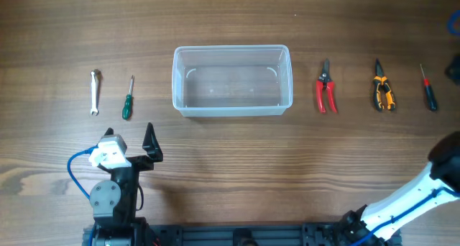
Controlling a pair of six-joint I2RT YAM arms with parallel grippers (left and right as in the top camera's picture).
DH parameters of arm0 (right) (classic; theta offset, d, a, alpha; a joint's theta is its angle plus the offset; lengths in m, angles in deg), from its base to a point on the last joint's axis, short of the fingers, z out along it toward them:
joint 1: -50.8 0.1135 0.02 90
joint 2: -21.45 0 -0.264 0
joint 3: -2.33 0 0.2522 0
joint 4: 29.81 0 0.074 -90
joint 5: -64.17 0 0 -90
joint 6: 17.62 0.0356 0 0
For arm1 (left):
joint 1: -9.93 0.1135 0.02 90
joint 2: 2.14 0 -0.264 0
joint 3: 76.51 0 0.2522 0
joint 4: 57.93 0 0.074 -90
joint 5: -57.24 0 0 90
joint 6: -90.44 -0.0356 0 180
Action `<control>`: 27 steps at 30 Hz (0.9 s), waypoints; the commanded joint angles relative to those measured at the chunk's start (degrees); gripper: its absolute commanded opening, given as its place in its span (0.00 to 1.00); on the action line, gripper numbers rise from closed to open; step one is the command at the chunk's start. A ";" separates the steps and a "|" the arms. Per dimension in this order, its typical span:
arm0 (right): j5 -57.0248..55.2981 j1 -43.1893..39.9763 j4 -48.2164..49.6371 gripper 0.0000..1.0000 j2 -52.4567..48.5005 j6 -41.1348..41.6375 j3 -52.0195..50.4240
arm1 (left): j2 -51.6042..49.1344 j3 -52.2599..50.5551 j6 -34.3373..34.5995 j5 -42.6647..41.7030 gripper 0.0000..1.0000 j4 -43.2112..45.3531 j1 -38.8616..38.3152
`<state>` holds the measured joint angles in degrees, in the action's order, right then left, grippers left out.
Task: Pack container
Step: 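Move the right gripper to the small red-handled screwdriver at far right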
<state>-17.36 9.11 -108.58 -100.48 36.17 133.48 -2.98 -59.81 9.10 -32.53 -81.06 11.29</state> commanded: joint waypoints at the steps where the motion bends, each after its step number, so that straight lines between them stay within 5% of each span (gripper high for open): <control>1: -4.50 2.34 1.42 1.00 -3.48 -3.19 0.87 | 0.46 -0.37 -0.92 0.72 1.00 0.22 -0.35; 27: -11.21 2.75 2.16 1.00 -14.64 1.97 0.90 | 0.46 -0.37 -0.92 0.72 1.00 0.22 -0.37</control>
<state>-25.90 11.76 -106.14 -113.62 36.76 133.67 -2.98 -59.81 9.10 -32.53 -81.06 11.29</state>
